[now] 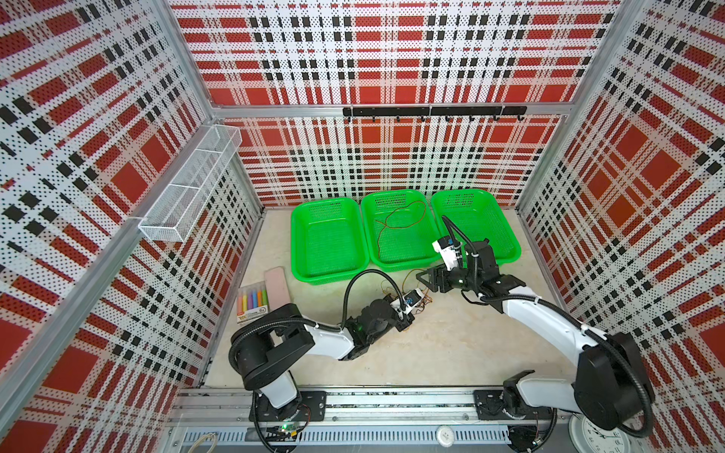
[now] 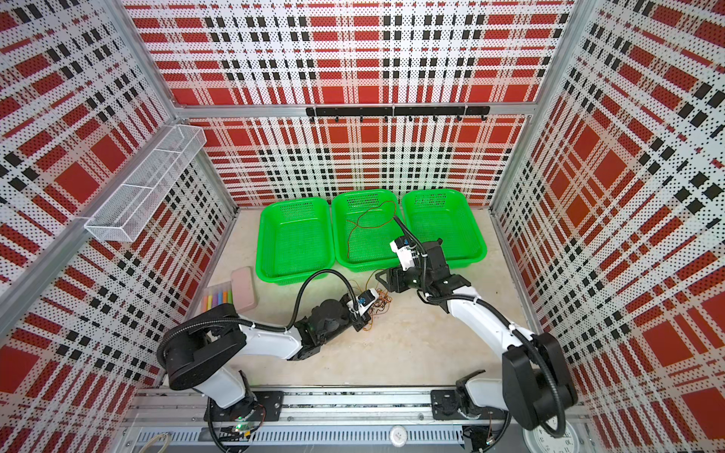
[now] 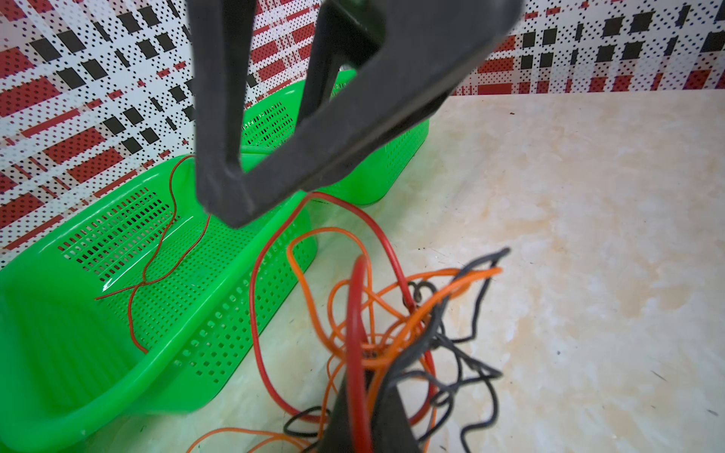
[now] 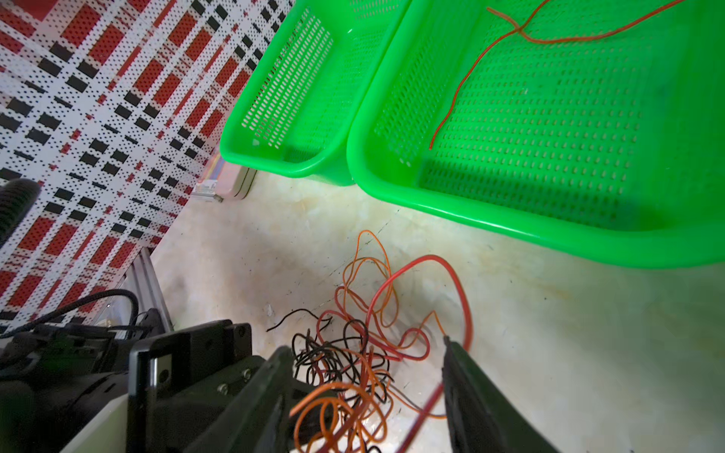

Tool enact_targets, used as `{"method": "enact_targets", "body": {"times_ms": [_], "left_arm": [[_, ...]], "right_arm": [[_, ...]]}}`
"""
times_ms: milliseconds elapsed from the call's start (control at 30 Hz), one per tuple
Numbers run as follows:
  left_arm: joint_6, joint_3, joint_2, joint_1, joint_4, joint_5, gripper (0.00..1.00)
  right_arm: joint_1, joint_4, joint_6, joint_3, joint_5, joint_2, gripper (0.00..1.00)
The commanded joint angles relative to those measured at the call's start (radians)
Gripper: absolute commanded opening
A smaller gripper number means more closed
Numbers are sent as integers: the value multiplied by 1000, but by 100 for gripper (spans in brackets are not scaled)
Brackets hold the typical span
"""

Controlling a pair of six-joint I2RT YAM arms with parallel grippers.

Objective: Untangle the cables
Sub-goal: 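Move the open right gripper back down to the wire tangle, then grasp a second red wire from the tangle with the right gripper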

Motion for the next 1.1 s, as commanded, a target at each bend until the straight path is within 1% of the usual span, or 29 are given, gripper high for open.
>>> {"method": "enact_targets", "body": {"times_ms": [0, 133, 267, 333, 400, 533, 600, 733, 767, 800, 833, 867, 967, 1067], "left_arm": [[13, 0, -10, -14, 16, -22, 0], [22, 2, -6, -22, 20, -39, 0], [22, 0, -5, -25, 30, -46, 0], [17, -1, -9, -24, 32, -39, 0], [16, -3, -9, -24, 33, -36, 0], [15, -1, -12, -24, 38, -32, 0], [13, 2, -11, -25, 43, -29, 0], [9, 7, -11, -28, 57, -38, 0], [7, 8, -10, -29, 60, -41, 0], [2, 10, -6, -29, 61, -44, 0], [-5, 11, -4, -31, 63, -47, 0], [-9, 10, 0, -34, 69, -49, 0], [-39, -4, 5, -37, 106, -76, 0], [-80, -36, 1, -34, 146, -104, 0]], "right_arm": [[-20, 2, 85, 26, 88, -36, 64], [-26, -29, 118, 48, 25, 17, 62], [-26, -44, 133, 53, -65, 64, 54], [-24, -14, 138, 44, -126, 66, 51], [-18, 3, 138, 40, -157, 58, 48], [-12, -55, 107, 64, -136, 80, 43], [-12, -104, 104, 87, -95, 112, 37], [-10, -118, 101, 119, -124, 162, 28], [-11, -115, 95, 122, -120, 164, 23], [-11, -107, 88, 122, -111, 162, 11], [-11, -102, 80, 121, -103, 160, 3], [-11, -99, 70, 125, -101, 155, 0], [-14, -88, 54, 144, -53, 114, 0], [-24, -45, 55, 147, 89, 27, 0]]}}
